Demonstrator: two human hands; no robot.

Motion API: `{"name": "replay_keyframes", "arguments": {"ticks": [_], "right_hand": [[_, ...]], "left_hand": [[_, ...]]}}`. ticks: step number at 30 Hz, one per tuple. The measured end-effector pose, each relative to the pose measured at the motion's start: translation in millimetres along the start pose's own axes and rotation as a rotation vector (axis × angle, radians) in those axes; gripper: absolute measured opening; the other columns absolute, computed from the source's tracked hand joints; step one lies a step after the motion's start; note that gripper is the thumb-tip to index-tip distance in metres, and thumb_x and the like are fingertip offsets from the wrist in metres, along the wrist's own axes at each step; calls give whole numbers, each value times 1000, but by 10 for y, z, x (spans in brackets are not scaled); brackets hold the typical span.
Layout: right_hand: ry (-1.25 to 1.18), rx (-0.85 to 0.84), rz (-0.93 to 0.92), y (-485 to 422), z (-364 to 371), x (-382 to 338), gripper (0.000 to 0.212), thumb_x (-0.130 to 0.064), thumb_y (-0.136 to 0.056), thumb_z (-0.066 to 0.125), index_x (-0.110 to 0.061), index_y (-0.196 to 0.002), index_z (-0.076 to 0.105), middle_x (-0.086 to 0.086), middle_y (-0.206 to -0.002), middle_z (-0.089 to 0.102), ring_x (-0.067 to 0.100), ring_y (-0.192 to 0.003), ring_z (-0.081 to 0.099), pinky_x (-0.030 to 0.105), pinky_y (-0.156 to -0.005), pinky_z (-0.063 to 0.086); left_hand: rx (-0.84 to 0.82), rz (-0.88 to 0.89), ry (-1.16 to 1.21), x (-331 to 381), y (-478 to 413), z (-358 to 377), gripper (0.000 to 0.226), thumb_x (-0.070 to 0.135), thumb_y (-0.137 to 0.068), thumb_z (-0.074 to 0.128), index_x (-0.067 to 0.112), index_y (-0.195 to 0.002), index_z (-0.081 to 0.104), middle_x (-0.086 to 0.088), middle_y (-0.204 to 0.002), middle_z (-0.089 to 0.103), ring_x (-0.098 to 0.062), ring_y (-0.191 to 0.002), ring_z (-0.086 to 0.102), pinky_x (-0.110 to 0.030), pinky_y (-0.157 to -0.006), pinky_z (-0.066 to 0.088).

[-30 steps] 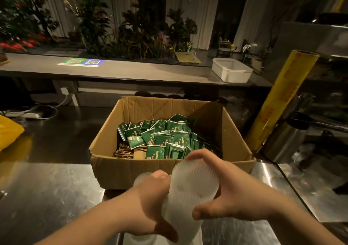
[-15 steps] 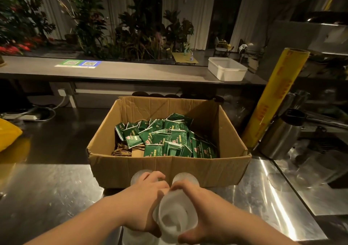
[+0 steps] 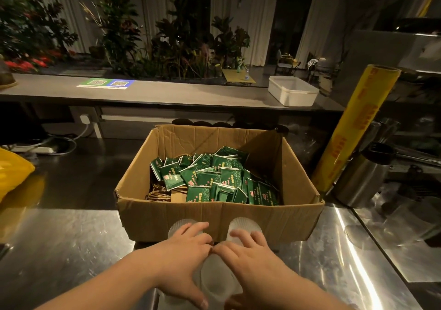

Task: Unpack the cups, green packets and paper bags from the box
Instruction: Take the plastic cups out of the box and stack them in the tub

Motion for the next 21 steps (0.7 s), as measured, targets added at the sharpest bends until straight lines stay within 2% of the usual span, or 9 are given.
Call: {"name": "replay_keyframes", "arguments": {"ticks": [2, 4, 6, 8, 10, 12, 15, 19, 21], "right_hand": [[7, -22, 0, -11, 12, 43, 82, -56, -91, 66, -29, -156, 24, -6, -166, 23, 26, -157, 0, 58, -121, 5], [-34, -116, 24, -12, 97, 117, 95, -64, -90, 62, -34, -161, 7, -4, -171, -1, 28, -155, -20, 64, -119, -12], [4, -195, 38, -1, 192, 181, 103, -70, -92, 54, -35, -161, -13, -3, -170, -20, 33, -149, -34, 63, -114, -24], [78, -202, 28, -10, 216, 230, 104, -76, -93, 45, -32, -159, -21, -5, -167, -28, 35, -145, -40, 60, -109, -33], [80, -202, 30, -35, 178, 241, 104, -81, -90, 43, -32, -161, -16, -8, -167, -27, 31, -145, -42, 59, -111, -32], [33, -209, 35, -63, 129, 227, 102, -80, -87, 50, -32, -161, 2, -6, -171, -14, 28, -151, -32, 61, -116, -26], [-10, -199, 31, -96, 84, 195, 99, -78, -83, 58, -24, -157, 20, -3, -169, 10, 25, -157, -14, 64, -120, -15], [-30, -243, 11, -125, 119, 168, 105, -74, -81, 67, -29, -158, 12, -5, -171, -1, 26, -155, -23, 68, -118, -17], [-161, -258, -12, -80, 71, 181, 107, -70, -79, 71, -36, -159, 10, -11, -171, -8, 18, -152, -30, 57, -116, -24]], "left_hand": [[1, -10, 10, -20, 20, -11, 105, 79, -79, 62, 21, -159, 27, 6, -168, 11, -11, -154, -18, -32, -117, -17], [10, -17, 44, -46, 32, -22, 114, 89, -72, 55, 23, -160, 25, 8, -170, 2, -8, -153, -22, -33, -120, -15], [19, -21, 70, -58, 45, -37, 120, 95, -62, 41, 25, -159, 27, 8, -170, 3, -5, -152, -22, -35, -124, -9], [47, -27, 87, -72, 52, -71, 111, 93, -70, 41, 27, -159, 29, 10, -170, 6, -4, -153, -20, -35, -126, -4], [92, -29, 98, -76, 49, -122, 87, 80, -87, 48, 29, -156, 36, 11, -169, 13, -6, -155, -16, -36, -126, -1], [107, -39, 95, -79, 31, -140, 69, 70, -94, 49, 29, -150, 47, 11, -166, 22, -8, -156, -11, -38, -126, 3], [64, -58, 94, -94, -15, -100, 67, 67, -94, 53, 25, -146, 52, 12, -162, 29, -11, -157, -7, -40, -128, 6], [25, -62, 68, -120, 0, -80, 68, 68, -93, 54, 23, -144, 53, 10, -162, 27, -13, -156, -9, -43, -128, 7], [11, -54, 48, -102, 23, -69, 71, 70, -92, 53, 23, -144, 53, 7, -163, 25, -14, -156, -11, -43, -126, 5]]}}
Point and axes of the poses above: each hand's wrist, its own y-axis away from the middle knuckle, its own z-axis out of the palm, x = y × z, the point moved 7 cm from there along -y, towards the middle knuckle
